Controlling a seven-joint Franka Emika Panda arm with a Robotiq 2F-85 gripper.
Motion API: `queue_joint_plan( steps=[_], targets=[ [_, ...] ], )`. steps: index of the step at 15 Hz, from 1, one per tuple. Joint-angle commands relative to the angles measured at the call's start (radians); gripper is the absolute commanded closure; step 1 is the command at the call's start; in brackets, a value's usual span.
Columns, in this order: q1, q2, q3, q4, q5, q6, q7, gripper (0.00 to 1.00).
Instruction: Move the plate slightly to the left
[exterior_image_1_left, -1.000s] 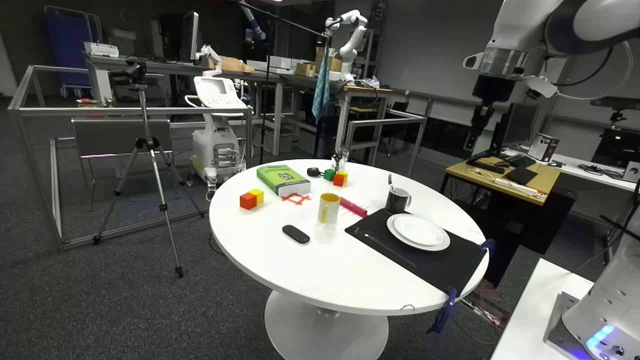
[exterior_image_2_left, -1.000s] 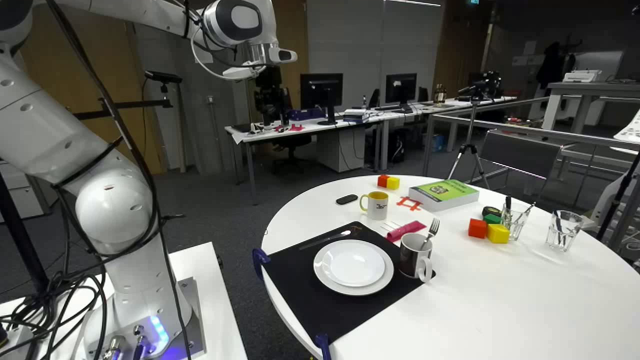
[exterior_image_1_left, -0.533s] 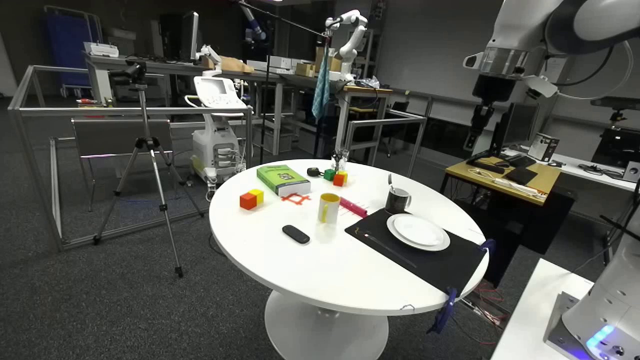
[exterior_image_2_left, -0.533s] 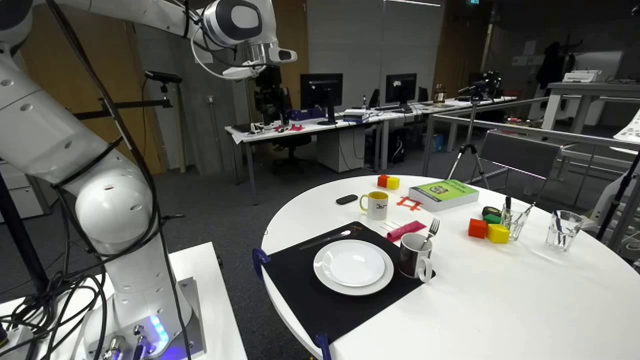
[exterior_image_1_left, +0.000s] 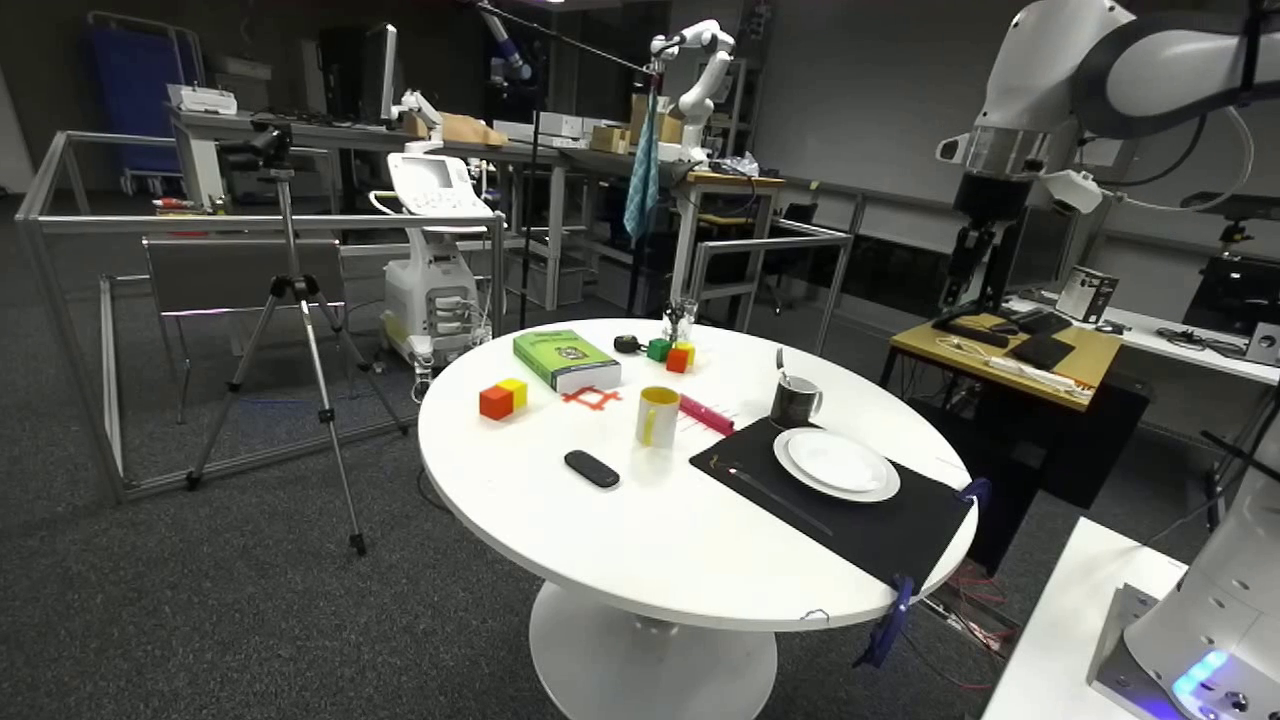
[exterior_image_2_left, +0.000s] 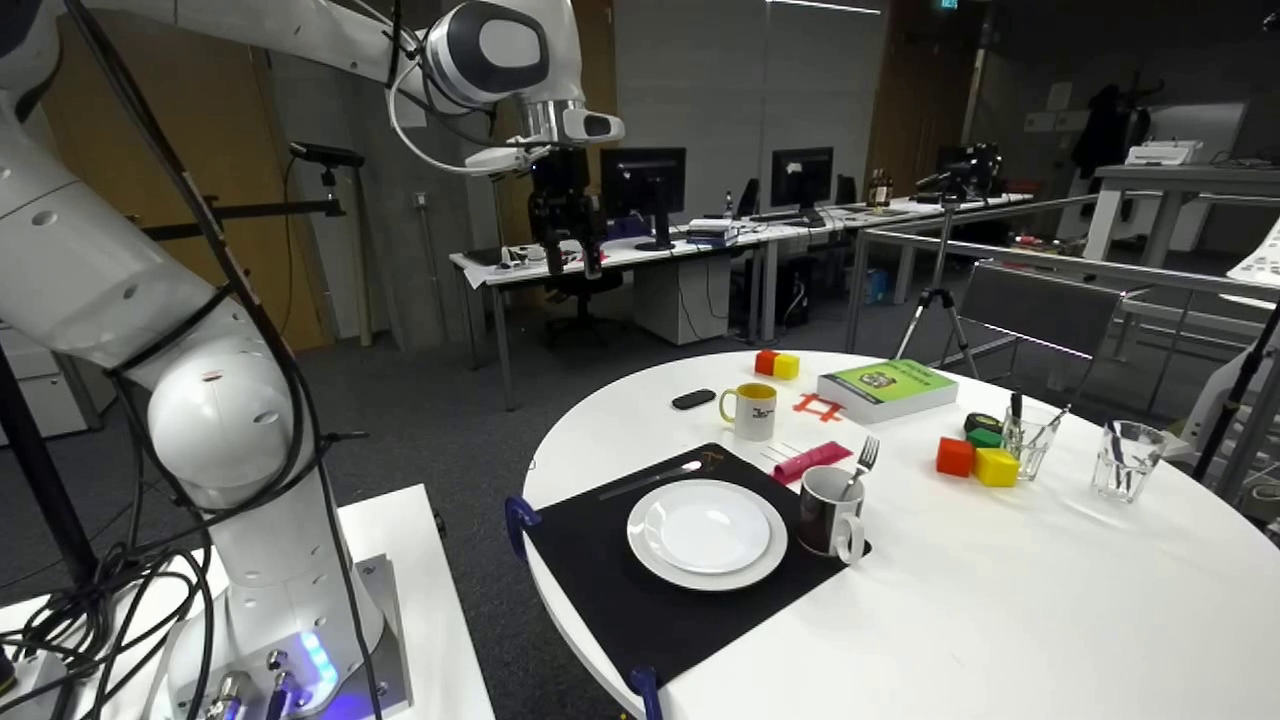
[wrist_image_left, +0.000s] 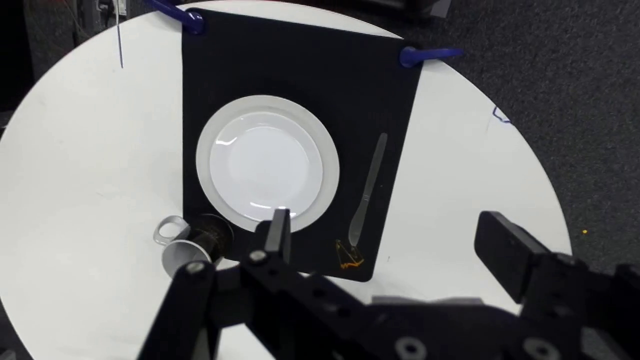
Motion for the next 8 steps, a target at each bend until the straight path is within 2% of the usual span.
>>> queue_joint_plan(
  steps=[1,5,8],
  targets=[
    [-0.05,-0.03,-0.083,-0.068,-0.049,0.056,-0.087,0.0],
    [-0.105,0.009,-0.165,-0.096,-0.092,0.166,-0.165,0.0],
    [-0.13,0.053,-0.197,-0.099,-0.094,0.246,-0.185,0.0]
  ],
)
